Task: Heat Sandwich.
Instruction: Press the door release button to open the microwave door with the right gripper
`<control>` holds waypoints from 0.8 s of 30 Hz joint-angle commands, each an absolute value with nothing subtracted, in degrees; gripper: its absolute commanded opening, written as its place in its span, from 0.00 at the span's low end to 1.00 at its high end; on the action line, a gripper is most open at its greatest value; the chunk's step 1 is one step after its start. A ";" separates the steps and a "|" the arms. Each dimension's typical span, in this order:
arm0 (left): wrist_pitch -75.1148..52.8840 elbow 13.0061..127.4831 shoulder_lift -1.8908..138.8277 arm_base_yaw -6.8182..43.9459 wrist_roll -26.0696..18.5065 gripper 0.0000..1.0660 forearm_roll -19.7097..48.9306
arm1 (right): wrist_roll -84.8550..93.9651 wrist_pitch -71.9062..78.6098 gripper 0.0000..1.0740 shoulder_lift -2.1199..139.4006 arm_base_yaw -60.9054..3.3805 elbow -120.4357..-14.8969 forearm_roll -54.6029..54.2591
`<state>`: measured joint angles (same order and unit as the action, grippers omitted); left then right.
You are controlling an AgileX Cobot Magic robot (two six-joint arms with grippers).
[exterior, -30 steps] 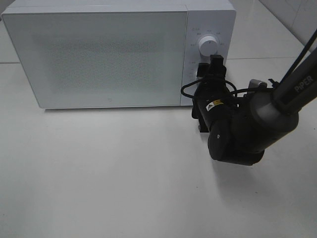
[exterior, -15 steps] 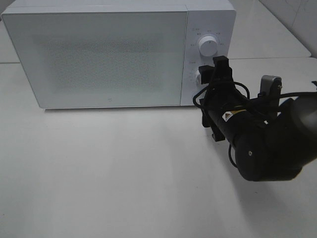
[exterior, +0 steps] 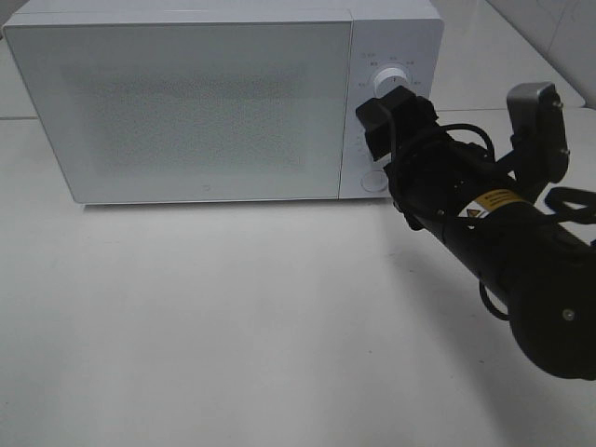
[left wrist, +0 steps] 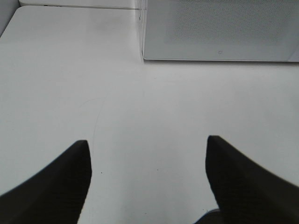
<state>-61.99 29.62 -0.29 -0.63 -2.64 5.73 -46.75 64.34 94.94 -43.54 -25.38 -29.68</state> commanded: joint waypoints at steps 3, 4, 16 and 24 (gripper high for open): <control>-61.25 29.56 -1.32 -0.40 -2.64 0.62 5.67 | -30.48 49.79 0.69 88.58 -43.32 -26.41 -25.61; -61.25 29.56 -1.32 -0.40 -2.64 0.62 5.67 | -26.99 46.35 0.69 87.32 -43.32 -26.93 -25.73; -61.25 29.56 -1.32 -0.40 -2.64 0.62 5.67 | 13.18 -11.17 0.69 80.67 -33.63 -42.57 -24.69; -61.25 29.56 -1.32 -0.40 -2.64 0.62 5.67 | 9.34 -29.16 0.69 79.87 -23.03 -45.89 -10.83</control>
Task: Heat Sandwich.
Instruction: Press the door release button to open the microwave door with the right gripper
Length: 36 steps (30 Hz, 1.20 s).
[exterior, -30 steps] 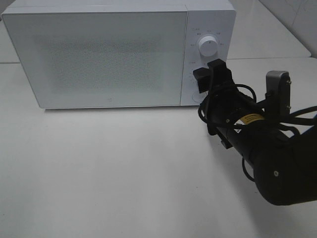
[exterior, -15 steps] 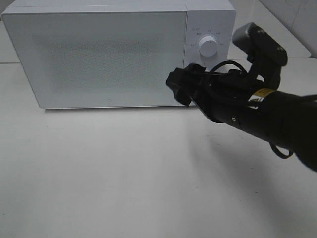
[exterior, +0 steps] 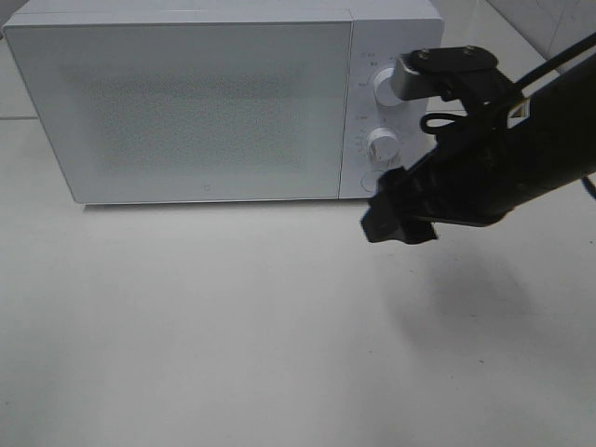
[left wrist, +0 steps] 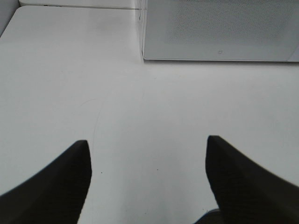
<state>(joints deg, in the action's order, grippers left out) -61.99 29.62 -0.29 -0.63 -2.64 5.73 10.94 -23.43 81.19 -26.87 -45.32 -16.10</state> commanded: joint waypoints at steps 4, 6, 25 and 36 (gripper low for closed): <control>-61.25 29.56 -1.32 -0.40 -2.64 0.62 5.67 | 5.16 -37.47 0.69 74.83 -15.58 -45.89 -4.41; -61.25 29.56 -1.32 -0.40 -2.64 0.62 5.67 | 4.70 -38.73 0.69 73.45 -14.21 -45.89 -3.67; -61.25 29.56 -1.32 -0.40 -2.64 0.62 5.67 | -5.90 -52.43 0.69 29.05 -6.07 -32.14 8.19; -61.25 29.56 -1.26 -0.40 -2.64 0.62 5.67 | -6.93 -57.70 0.69 8.42 -6.07 -28.76 9.85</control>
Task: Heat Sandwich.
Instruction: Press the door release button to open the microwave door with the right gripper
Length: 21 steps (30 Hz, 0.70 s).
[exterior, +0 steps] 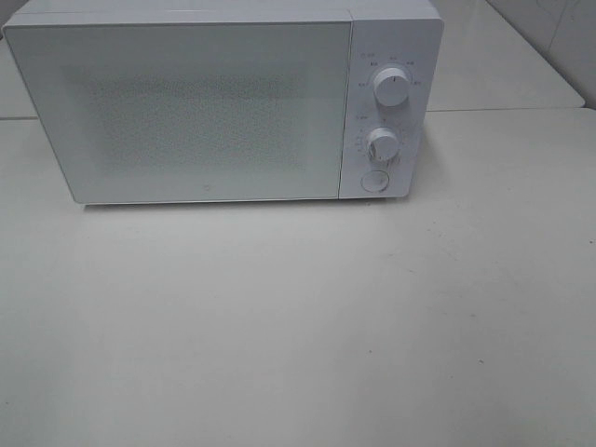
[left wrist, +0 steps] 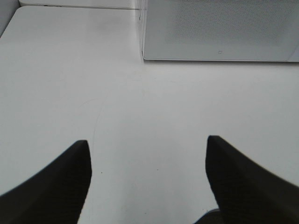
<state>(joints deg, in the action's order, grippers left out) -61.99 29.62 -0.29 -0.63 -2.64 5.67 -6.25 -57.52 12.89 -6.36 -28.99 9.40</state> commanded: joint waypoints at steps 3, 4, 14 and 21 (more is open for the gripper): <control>-61.25 29.56 -1.26 -0.40 -2.64 0.62 5.67 | -6.93 -57.70 0.69 3.84 -6.07 -28.76 9.34; -61.25 29.56 -1.26 -0.40 -2.64 0.62 5.67 | -6.93 -57.64 0.69 2.64 -6.07 -28.76 9.11; -61.25 29.56 -0.86 -0.40 -2.69 0.62 5.67 | -5.84 -57.18 0.69 -1.78 -6.19 -28.59 4.64; -61.25 29.56 -0.63 -0.40 -2.69 0.62 5.67 | -3.95 -57.18 0.69 -1.78 -6.19 -28.42 3.32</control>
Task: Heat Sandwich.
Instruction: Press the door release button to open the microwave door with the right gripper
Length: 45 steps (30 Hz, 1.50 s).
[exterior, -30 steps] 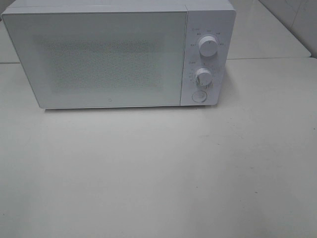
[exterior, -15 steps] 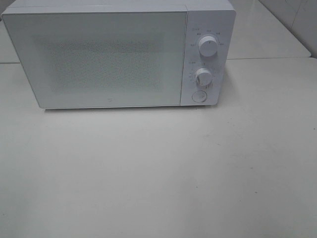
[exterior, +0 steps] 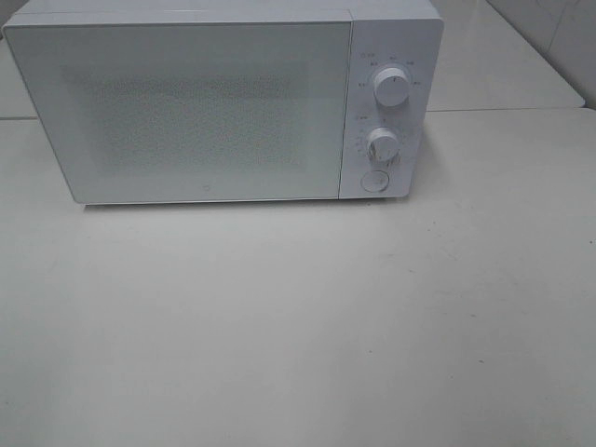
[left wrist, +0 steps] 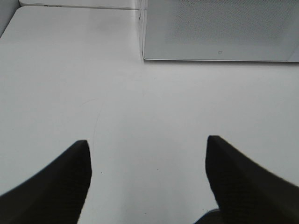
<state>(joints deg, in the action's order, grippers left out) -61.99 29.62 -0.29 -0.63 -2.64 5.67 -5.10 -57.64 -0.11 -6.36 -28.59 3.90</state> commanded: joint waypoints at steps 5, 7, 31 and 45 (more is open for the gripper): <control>-61.25 29.56 -0.63 -0.40 -2.69 0.62 5.67 | -3.95 -57.18 0.69 -1.83 -6.19 -28.42 3.32; -61.25 29.56 -0.63 -0.40 -2.69 0.62 5.67 | -3.95 -57.18 0.69 -1.83 -6.19 -28.42 3.32; -61.25 29.56 -0.63 -0.40 -2.69 0.62 5.67 | -2.01 -57.18 0.69 -1.83 -6.19 -28.42 1.20; -61.25 29.56 -0.63 -0.40 -2.69 0.62 5.67 | -2.01 -57.18 0.69 -1.83 -6.19 -28.42 1.20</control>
<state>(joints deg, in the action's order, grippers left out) -61.99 29.62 -0.29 -0.63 -2.64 5.67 -2.58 -57.58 -0.11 -6.36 -28.53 1.26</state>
